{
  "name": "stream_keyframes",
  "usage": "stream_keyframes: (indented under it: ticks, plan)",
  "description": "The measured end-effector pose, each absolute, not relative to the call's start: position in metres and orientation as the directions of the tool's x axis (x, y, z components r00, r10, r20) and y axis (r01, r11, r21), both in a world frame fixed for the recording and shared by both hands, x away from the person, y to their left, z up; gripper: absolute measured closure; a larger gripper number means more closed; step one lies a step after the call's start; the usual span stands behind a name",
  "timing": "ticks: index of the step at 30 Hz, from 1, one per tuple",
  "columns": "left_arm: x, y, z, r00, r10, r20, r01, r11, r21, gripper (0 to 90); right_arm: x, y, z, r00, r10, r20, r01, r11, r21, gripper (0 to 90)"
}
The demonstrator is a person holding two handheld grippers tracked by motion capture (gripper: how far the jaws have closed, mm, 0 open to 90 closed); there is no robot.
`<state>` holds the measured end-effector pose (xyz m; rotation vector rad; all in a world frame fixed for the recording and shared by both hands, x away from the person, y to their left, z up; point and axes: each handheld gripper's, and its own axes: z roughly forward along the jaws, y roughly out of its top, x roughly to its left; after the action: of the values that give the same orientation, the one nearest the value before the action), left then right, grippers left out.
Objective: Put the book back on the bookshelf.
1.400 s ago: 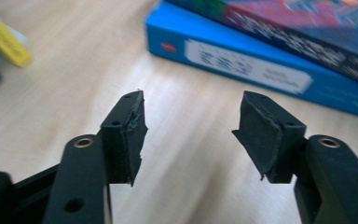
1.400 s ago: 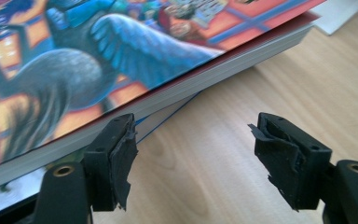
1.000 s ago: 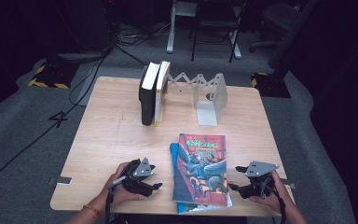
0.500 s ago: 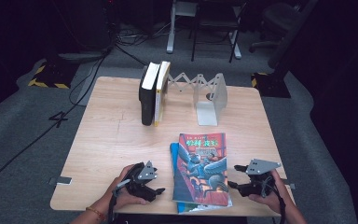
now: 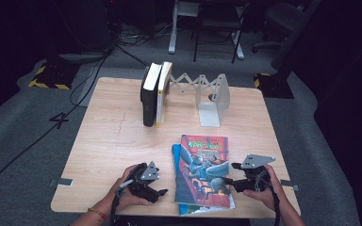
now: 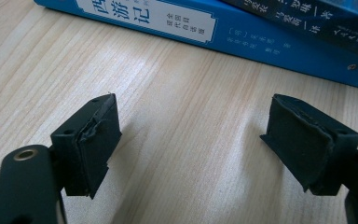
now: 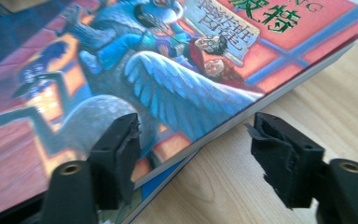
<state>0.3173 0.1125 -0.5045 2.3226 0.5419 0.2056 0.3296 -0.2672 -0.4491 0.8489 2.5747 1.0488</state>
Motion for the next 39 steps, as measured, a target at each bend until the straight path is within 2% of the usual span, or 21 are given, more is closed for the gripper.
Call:
stream_keyframes:
  ticks: [5,12,21,27,39]
  plan:
    - [0.319,0.111,-0.505,0.897,0.443,-0.009,0.325,-0.645,0.692,16.3,0.342,-0.267,-0.452,-0.785,0.612,0.097,0.509,0.547,0.664,23.6]
    - [0.321,0.109,-0.505,0.895,0.446,-0.011,0.328,-0.643,0.692,16.2,0.36,-0.265,-0.462,-0.791,0.571,0.219,0.556,0.521,0.648,16.0]
    - [0.321,0.109,-0.505,0.895,0.445,-0.011,0.328,-0.643,0.692,16.2,0.352,-0.258,-0.453,-0.804,0.584,0.116,0.504,0.565,0.653,18.1]
    - [0.321,0.109,-0.505,0.895,0.446,-0.012,0.329,-0.643,0.692,16.1,0.352,-0.258,-0.45,-0.809,0.58,0.092,0.48,0.563,0.673,22.4]
    - [0.321,0.109,-0.505,0.895,0.446,-0.012,0.329,-0.642,0.692,16.1,0.361,-0.255,-0.441,-0.827,0.562,0.038,0.413,0.558,0.72,24.8]
